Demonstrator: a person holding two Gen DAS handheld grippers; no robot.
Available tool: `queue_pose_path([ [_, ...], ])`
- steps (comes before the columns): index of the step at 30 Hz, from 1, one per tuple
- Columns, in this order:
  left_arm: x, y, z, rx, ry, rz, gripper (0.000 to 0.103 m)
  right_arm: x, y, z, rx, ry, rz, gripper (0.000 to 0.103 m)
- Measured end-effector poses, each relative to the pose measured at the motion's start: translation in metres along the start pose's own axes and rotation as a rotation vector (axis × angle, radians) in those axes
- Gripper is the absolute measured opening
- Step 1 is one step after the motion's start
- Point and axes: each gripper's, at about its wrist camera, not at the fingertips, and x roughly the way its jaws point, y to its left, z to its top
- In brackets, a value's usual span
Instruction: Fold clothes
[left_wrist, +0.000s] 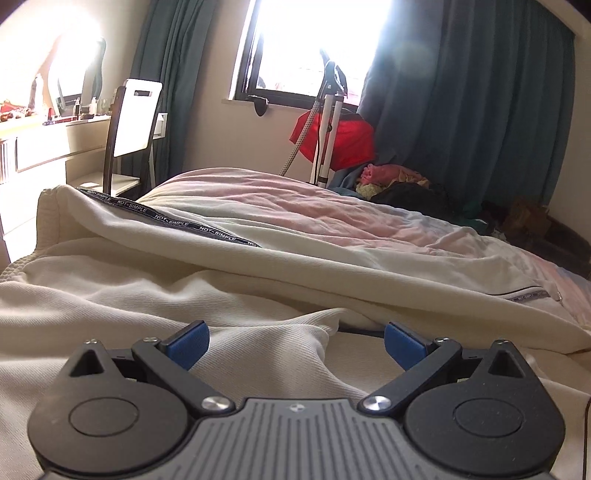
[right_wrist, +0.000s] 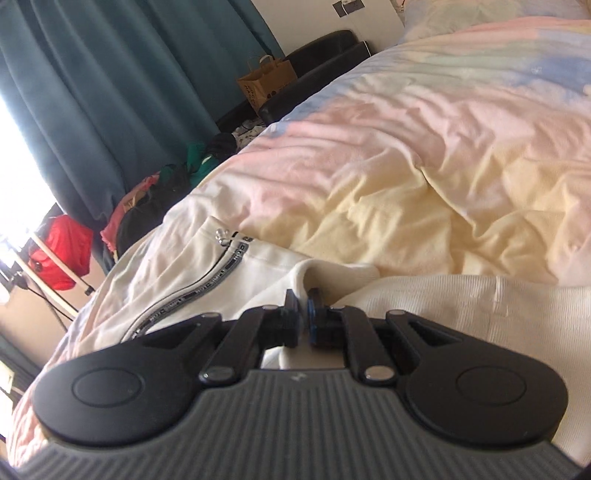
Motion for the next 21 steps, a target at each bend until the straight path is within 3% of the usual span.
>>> queue_pose_path([
  [9,-0.014,-0.026,-0.010,0.090,0.011,-0.050,0.102,0.001,0.016,0.021,-0.078,-0.002,0.008,0.008],
  [14,-0.019,-0.029,-0.012,0.100,0.008,-0.061,0.102,-0.027,0.029,0.044,-0.182,-0.085,0.054,0.007],
  [18,-0.019,-0.031,-0.013,0.103,0.017,-0.072,0.102,-0.037,0.012,0.038,-0.193,-0.028,0.035,0.008],
  [21,-0.023,-0.032,-0.014,0.113,0.013,-0.078,0.102,-0.056,0.004,0.024,-0.251,-0.080,-0.011,0.008],
])
